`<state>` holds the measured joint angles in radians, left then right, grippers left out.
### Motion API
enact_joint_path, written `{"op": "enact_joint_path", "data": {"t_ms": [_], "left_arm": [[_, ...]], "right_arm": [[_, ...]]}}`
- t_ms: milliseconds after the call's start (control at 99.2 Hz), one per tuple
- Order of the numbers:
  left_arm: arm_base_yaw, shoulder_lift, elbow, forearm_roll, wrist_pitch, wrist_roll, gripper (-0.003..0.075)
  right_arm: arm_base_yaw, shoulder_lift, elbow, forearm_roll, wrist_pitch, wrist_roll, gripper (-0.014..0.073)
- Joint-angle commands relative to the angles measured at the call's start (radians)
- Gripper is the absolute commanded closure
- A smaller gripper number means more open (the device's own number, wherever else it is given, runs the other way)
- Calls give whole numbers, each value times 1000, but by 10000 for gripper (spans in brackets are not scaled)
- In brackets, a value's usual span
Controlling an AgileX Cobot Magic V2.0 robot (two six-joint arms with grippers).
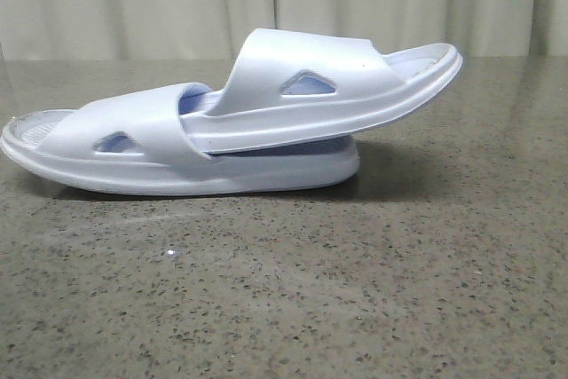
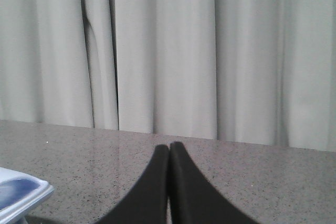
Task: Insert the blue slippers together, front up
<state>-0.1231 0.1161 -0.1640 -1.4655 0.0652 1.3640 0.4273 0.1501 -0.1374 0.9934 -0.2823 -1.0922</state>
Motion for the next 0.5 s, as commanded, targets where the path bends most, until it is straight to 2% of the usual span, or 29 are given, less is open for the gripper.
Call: {"op": "enact_joint_path", "data": {"t_ms": [0,71,232,252,262,272,343,413,494], "left_arm": [[-6,9,-26,150,15,-15,704],[-6,9,-26,312,42,-115,704],[-6,9,-25,837,77,-660,704],[-6,9,-21,907,79,-760,704],[-6,9,-22,930,79,-760,704],[-6,9,-19,974,79,-830,704],[-6,2,-2,1154,73,-1019,704],[-6,-19,23,1270,65,-1137,704],[-6,-58,50,1343,63,-1205,704]], "right_arm": [[-3,6,-26,-20,-48,-15,701],[-3,6,-26,-20,-48,-15,701],[-3,6,-26,-20,-48,-15,701],[-3,6,-26,-20,-48,-15,701],[-3,6,-26,-20,-48,-15,701],[-3,6,-26,-20,-48,-15,701],[-3,6,-26,-20,-48,-15,701],[-3,6,-26,-20,-48,-15,701],[-3,6,-26,-20,-48,-15,701]]}}
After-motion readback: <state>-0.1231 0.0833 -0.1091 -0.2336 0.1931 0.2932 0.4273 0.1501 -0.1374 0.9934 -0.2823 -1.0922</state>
